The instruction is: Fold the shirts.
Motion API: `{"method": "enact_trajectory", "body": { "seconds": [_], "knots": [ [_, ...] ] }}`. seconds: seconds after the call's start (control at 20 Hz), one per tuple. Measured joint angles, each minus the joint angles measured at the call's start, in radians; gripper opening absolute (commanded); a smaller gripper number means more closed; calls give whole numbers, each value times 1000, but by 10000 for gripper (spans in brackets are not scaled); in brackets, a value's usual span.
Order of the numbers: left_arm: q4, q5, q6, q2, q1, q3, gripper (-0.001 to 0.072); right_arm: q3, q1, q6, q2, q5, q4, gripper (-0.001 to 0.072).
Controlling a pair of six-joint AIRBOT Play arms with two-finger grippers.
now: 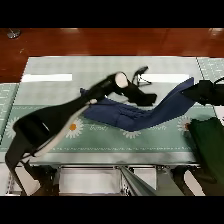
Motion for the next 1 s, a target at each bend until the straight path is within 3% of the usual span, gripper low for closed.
{"method": "enact_trajectory", "body": {
  "seconds": [0.3, 0.65, 1.0],
  "knots": [
    [74, -174, -4, 223, 409, 12, 26, 37, 243, 39, -69, -132, 16, 30],
    [225, -257, 64, 724, 871, -167, 26, 346, 648, 79, -490, -319, 19, 30],
    [240, -204, 121, 1207, 996, -636, 26, 729, 843, 104, -972, -359, 48, 30]
  ]
}}
